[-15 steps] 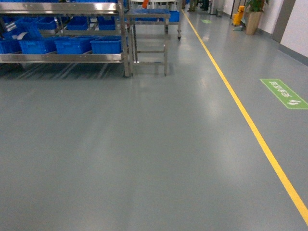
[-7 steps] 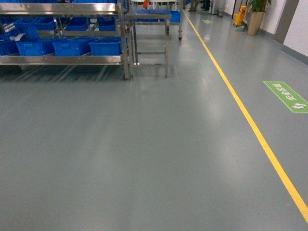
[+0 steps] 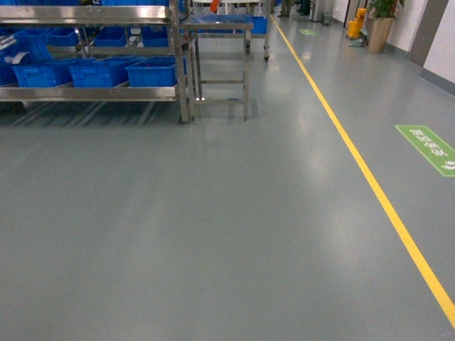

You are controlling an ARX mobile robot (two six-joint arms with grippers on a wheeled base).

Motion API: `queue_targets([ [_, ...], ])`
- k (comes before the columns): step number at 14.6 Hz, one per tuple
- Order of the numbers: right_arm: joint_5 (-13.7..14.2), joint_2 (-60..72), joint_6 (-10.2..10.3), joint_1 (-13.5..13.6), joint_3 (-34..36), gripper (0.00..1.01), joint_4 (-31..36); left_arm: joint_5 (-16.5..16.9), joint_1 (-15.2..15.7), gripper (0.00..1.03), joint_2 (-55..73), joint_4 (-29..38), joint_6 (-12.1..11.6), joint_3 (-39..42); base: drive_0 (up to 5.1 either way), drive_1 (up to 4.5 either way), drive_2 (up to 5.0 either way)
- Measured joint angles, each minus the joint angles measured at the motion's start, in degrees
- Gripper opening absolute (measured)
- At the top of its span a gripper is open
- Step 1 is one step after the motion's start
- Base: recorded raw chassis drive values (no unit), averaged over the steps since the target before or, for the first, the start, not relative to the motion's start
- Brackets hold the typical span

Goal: Sort blue parts and orange caps into right shelf containers

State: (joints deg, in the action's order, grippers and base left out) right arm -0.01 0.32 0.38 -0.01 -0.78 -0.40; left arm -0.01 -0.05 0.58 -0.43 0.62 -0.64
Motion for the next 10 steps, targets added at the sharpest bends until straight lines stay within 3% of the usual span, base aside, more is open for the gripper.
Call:
queue_targets([
  [10,0.0,0.0,0.0,0.0,0.0,0.44,0.0,0.0,0.0,0.42,0.0,0.2,0.0,0.0,0.1,4.22,-4.1],
])
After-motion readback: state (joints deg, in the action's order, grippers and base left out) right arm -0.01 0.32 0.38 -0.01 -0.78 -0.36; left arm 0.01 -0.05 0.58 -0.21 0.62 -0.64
